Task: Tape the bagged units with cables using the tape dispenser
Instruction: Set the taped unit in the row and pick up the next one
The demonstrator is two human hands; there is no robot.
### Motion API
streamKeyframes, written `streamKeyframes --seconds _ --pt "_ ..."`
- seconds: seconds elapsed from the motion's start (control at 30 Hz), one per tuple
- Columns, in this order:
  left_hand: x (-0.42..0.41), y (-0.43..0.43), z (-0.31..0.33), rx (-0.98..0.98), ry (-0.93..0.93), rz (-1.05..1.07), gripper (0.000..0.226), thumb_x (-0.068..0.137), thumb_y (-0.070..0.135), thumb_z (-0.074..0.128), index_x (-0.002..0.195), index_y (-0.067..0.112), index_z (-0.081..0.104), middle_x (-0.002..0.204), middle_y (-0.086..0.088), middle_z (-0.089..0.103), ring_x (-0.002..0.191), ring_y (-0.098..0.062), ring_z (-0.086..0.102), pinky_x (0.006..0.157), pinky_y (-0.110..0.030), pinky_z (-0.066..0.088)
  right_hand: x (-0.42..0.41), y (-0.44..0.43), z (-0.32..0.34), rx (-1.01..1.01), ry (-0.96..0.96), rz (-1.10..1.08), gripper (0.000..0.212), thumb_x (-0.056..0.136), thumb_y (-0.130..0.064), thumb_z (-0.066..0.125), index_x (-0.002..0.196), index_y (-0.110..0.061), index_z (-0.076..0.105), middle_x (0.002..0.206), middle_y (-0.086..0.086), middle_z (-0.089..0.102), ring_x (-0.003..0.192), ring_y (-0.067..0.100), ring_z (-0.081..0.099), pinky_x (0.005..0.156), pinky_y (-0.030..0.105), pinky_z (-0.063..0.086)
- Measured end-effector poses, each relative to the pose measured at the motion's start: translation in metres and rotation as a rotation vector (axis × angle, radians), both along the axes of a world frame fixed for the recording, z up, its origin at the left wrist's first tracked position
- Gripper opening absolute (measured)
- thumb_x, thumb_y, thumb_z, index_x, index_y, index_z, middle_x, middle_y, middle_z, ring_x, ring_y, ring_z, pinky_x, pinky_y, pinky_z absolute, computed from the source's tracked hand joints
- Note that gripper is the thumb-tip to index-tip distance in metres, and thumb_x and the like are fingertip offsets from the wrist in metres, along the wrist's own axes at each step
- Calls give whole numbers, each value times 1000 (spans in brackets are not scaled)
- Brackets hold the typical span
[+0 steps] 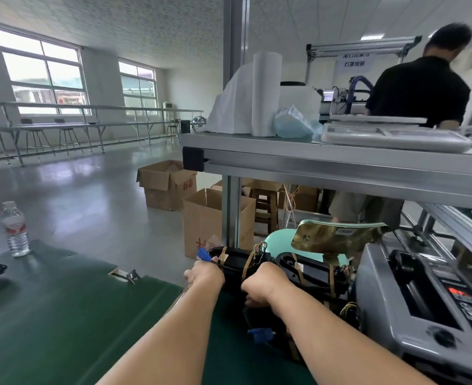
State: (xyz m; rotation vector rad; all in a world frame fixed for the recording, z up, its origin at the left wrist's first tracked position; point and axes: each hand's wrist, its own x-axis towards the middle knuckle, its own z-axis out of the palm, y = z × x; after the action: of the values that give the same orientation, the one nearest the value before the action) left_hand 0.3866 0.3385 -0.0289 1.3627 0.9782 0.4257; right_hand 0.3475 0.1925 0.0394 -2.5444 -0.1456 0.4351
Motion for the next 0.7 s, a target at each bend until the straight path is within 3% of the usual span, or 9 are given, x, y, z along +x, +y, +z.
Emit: streamKeyframes --seconds 0.07,0.1,0.17,0.2,0.27,0.4,0.5,0.6,0.7 --pt "0 -2 6 -31 14 -53 38 104 18 41 138 4 51 136 -15 54 118 -29 55 96 -34 45 -12 -9 -3 220 -41 -97 19 87 -7 59 103 1 65 104 13 69 99 27 68 75 30 58" --pt "-5 -8 10 -21 30 -138 39 103 14 42 139 -1 50 129 -17 58 101 -26 59 87 -34 49 -24 -16 -2 333 -40 -151 26 86 -6 58 110 2 64 105 17 70 101 31 69 84 38 60" --pt "-32 -19 10 -12 -10 -179 40 100 9 45 137 -6 51 92 -11 58 66 -16 46 67 -32 46 -56 -30 5 478 -51 -183 37 89 -7 58 126 0 59 103 12 69 94 26 72 81 37 61" --pt "-49 -27 11 -62 -37 -142 38 99 7 47 133 -5 54 78 -6 49 61 -15 40 63 -31 43 -75 -37 6 555 -37 -173 39 91 -10 59 130 -6 58 100 5 67 88 19 71 73 29 62" --pt "-88 -49 15 -109 -128 -100 32 92 5 51 122 4 62 75 -8 47 61 -18 42 57 -29 37 -114 -51 9 664 -5 -140 33 95 -13 59 127 -17 60 95 -4 67 80 9 69 62 19 58" --pt "-186 -111 24 -58 -373 -201 19 90 5 62 102 16 71 94 -5 69 78 -15 61 70 -31 48 -187 -99 9 679 -45 -135 10 93 -20 65 96 -30 65 94 -5 73 85 11 73 77 24 59" --pt "-246 -171 43 0 -476 -420 27 92 -1 62 87 22 76 75 2 73 65 -4 64 61 -26 52 -233 -156 8 686 -100 -188 14 93 -18 67 90 -31 66 85 -9 71 79 4 69 77 18 56" --pt "-279 -239 62 77 -506 -694 32 94 -2 58 86 24 76 79 8 76 63 1 65 61 -24 52 -275 -217 20 669 -217 -264 16 93 -17 66 89 -32 69 80 -8 73 71 -1 65 68 15 51" --pt "-292 -296 77 90 -474 -865 27 96 7 57 89 26 75 79 10 75 67 0 66 66 -24 49 -307 -272 35 608 -382 -334 17 93 -22 65 91 -38 71 85 -18 74 78 -4 66 69 10 47"
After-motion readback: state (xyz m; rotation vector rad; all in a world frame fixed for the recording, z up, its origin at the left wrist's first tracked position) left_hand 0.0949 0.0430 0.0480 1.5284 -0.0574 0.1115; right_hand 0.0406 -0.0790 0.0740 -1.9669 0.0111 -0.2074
